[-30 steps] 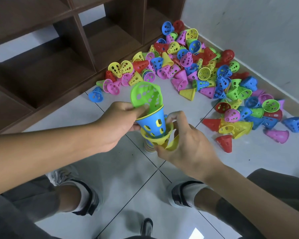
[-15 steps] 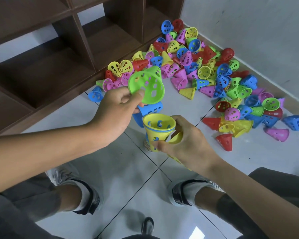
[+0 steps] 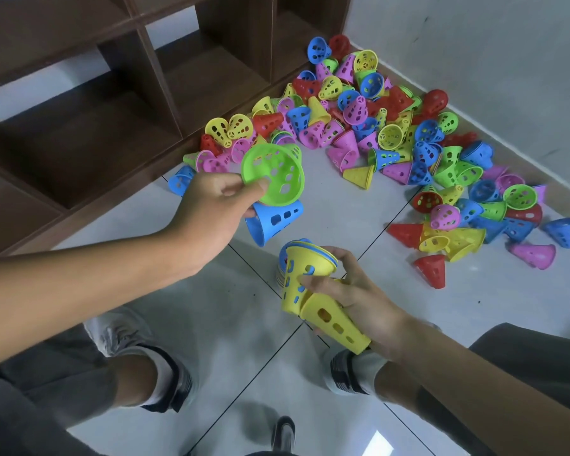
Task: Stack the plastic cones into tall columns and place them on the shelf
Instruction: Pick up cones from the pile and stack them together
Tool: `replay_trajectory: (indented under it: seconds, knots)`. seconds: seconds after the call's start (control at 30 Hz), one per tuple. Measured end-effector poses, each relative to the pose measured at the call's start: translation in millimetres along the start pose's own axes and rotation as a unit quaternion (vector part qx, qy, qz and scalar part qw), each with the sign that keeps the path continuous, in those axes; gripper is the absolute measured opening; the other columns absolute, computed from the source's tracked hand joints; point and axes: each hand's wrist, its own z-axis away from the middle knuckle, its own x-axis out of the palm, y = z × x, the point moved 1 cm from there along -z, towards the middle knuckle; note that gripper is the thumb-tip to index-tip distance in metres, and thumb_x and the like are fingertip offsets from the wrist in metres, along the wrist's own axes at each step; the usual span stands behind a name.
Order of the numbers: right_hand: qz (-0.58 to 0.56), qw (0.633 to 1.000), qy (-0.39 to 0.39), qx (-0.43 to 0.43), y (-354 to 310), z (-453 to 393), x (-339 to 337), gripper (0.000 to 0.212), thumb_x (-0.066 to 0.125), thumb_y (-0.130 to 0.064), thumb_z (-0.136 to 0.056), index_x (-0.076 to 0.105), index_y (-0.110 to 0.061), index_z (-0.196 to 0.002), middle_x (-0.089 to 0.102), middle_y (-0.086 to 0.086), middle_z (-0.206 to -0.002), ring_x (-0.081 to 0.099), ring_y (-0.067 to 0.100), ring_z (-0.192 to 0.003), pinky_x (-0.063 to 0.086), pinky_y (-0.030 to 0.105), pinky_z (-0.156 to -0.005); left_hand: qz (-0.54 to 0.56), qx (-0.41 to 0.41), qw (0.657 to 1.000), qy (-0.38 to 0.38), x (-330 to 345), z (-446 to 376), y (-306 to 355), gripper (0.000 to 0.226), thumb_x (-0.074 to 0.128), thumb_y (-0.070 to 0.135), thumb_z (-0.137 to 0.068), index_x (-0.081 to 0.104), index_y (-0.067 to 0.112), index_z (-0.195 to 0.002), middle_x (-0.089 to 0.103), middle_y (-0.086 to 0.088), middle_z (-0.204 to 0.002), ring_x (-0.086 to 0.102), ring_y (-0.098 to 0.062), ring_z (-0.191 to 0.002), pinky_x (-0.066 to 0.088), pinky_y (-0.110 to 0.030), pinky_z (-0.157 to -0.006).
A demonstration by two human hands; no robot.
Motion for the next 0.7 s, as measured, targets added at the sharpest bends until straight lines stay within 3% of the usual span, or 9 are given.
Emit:
replay_trajectory:
  seconds: [0.07,0.17,0.27,0.4,0.53,0.7]
  knots:
    - [-0.001,1.0,-0.007,0.004,0,-3,-3,0.048,0.079,-0.025,-0.085,0.051,-0.027,-0.124,0.072,0.024,-0.108,0.068,0.037,-0.082,0.059,0.047,-0.071,-0.009,-0.001,1.0,-0.003,-1,-1,-3,0.031,0.07,0.032,-0.091,0.077,0.002,-0.095,0.078,-0.011,-0.096,0.075,-0.027,-0.096,0.056,-0.051,-0.097]
    - [-0.024,0.999,-0.01,0.035,-1,-10,-6,0.064,0.082,-0.037,-0.073,0.056,-0.015,-0.127,0.073,0.021,-0.109,0.069,0.034,-0.083,0.059,0.042,-0.069,-0.018,-0.004,1.0,-0.001,-2,-2,-5,0.024,0.069,0.027,-0.095,0.077,0.005,-0.099,0.079,-0.007,-0.096,0.075,-0.023,-0.096,0.057,-0.047,-0.096]
    - [-0.018,0.998,-0.03,0.047,-3,-16,-8,0.061,0.08,-0.04,-0.077,0.063,-0.004,-0.123,0.072,0.014,-0.094,0.068,0.025,-0.075,0.056,0.037,-0.065,-0.027,-0.015,1.0,-0.001,-1,-3,-5,0.021,0.067,0.024,-0.097,0.078,0.006,-0.101,0.079,-0.005,-0.096,0.075,-0.02,-0.095,0.058,-0.042,-0.095]
    - [-0.039,0.993,-0.064,0.095,-7,-21,-11,0.042,0.069,-0.042,-0.084,0.071,-0.012,-0.112,0.072,0.008,-0.091,0.067,0.018,-0.074,0.058,0.035,-0.072,-0.038,-0.029,0.999,-0.009,0,-4,-7,0.022,0.068,0.026,-0.096,0.079,0.007,-0.099,0.079,-0.003,-0.095,0.074,-0.02,-0.096,0.058,-0.041,-0.096]
    - [-0.073,0.987,-0.058,0.134,-12,-28,-20,0.035,0.069,-0.041,-0.085,0.07,-0.009,-0.1,0.07,0.009,-0.078,0.068,0.019,-0.061,0.059,0.032,-0.059,-0.049,-0.041,0.998,-0.01,0,-5,-11,0.022,0.069,0.028,-0.095,0.08,0.009,-0.093,0.079,-0.002,-0.092,0.074,-0.024,-0.095,0.056,-0.044,-0.098]
    - [-0.13,0.978,-0.063,0.148,-10,-37,-23,0.038,0.067,-0.042,-0.089,0.069,-0.01,-0.108,0.071,0.015,-0.099,0.069,0.022,-0.067,0.058,0.033,-0.059,-0.062,-0.045,0.997,-0.015,-1,-6,-13,0.025,0.069,0.029,-0.095,0.079,0.007,-0.093,0.079,-0.008,-0.092,0.074,-0.027,-0.093,0.055,-0.048,-0.099]
